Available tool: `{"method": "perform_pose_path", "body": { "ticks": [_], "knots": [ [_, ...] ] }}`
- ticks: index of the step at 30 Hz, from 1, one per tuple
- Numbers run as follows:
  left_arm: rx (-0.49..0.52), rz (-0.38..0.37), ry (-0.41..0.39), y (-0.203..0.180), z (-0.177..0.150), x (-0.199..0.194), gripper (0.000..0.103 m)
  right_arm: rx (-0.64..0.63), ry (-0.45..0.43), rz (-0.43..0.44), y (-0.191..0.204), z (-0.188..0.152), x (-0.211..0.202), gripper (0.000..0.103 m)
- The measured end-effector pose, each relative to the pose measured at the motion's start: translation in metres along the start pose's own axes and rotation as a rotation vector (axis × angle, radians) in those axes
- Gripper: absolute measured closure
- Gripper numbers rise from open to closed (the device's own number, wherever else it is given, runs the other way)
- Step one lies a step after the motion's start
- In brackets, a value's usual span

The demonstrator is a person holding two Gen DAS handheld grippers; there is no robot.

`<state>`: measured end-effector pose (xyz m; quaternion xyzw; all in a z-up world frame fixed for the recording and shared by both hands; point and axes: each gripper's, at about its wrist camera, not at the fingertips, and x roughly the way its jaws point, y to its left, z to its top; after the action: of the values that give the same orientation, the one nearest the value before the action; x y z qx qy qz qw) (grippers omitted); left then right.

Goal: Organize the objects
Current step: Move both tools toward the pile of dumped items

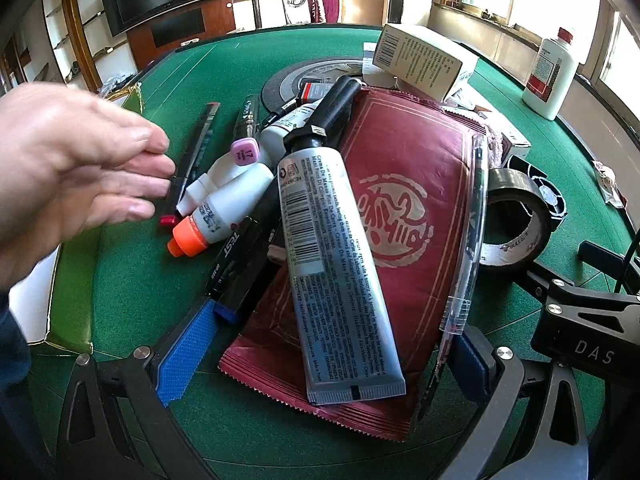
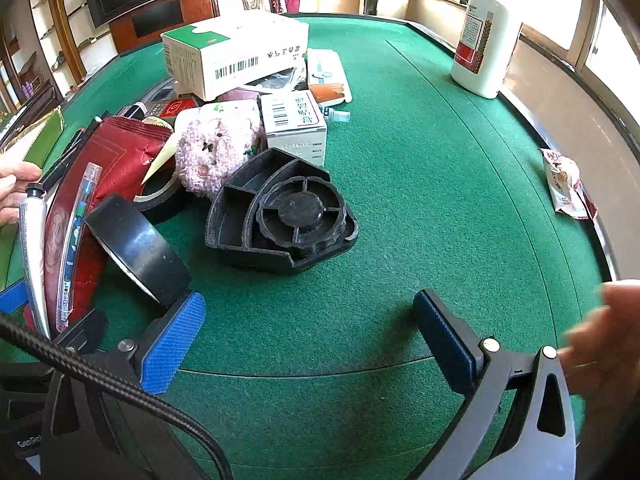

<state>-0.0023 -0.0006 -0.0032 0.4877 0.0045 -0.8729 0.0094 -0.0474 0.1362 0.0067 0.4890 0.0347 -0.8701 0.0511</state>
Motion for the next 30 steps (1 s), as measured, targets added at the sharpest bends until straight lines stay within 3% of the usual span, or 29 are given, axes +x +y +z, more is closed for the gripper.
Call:
{"method": "perform_pose_path", "body": {
  "ticks": [30],
  "knots": [
    [0.002, -0.001, 0.0, 0.0063, -0.0066, -0.0072, 0.002, -0.03, 0.002, 0.022, -0.0004, 0.0017, 0.0005, 0.0]
  ]
}}
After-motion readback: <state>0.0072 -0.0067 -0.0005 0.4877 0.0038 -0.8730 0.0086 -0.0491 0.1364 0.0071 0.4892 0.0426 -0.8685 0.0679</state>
